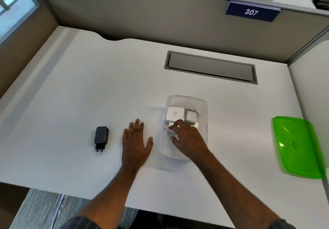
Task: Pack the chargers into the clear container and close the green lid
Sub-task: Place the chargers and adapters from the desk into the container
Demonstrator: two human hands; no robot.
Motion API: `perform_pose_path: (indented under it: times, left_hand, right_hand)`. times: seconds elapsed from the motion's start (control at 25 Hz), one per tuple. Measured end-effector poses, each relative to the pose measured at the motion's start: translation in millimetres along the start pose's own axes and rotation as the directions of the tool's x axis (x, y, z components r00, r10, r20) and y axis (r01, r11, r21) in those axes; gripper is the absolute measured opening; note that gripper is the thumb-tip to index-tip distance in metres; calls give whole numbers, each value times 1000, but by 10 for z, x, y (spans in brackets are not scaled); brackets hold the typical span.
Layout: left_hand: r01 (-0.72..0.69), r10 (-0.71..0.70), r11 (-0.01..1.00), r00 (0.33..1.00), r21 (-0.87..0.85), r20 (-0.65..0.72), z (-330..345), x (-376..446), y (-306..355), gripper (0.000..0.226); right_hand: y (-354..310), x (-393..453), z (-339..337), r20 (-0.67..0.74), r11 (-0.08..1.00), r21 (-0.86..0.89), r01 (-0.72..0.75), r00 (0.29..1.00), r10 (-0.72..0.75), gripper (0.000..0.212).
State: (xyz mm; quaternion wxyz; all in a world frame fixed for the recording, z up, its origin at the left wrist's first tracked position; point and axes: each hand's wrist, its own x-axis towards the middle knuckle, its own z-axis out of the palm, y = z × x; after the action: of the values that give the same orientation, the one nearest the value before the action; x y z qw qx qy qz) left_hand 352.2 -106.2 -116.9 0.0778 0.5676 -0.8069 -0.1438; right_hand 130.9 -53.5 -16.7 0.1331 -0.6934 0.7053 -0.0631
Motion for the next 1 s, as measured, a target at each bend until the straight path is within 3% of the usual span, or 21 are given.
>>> perform_pose_path:
  times: [0.2,0.36,0.64,1.0]
  left_hand:
    - [-21,21,1000,998,-4,64,-90,-24,10,74]
    - [-114,110,993,986,21,124,-153,-103,-122,71]
    - [-268,266,963,955,-1,130,-200,-630,-569,66]
    - [-262,260,965,952,-7,161,-304,-980,-941,69]
  right_hand:
    - [-199,13,-154,-212,995,101,-25,976,46,25]
    - [-438,122,-237,-249,987,163,-8,967,49,24]
    - [-889,496,-177,-140,986,144,84,988,-64,27]
    - [-1593,1119,303,162,944,189,270,940,-301,43]
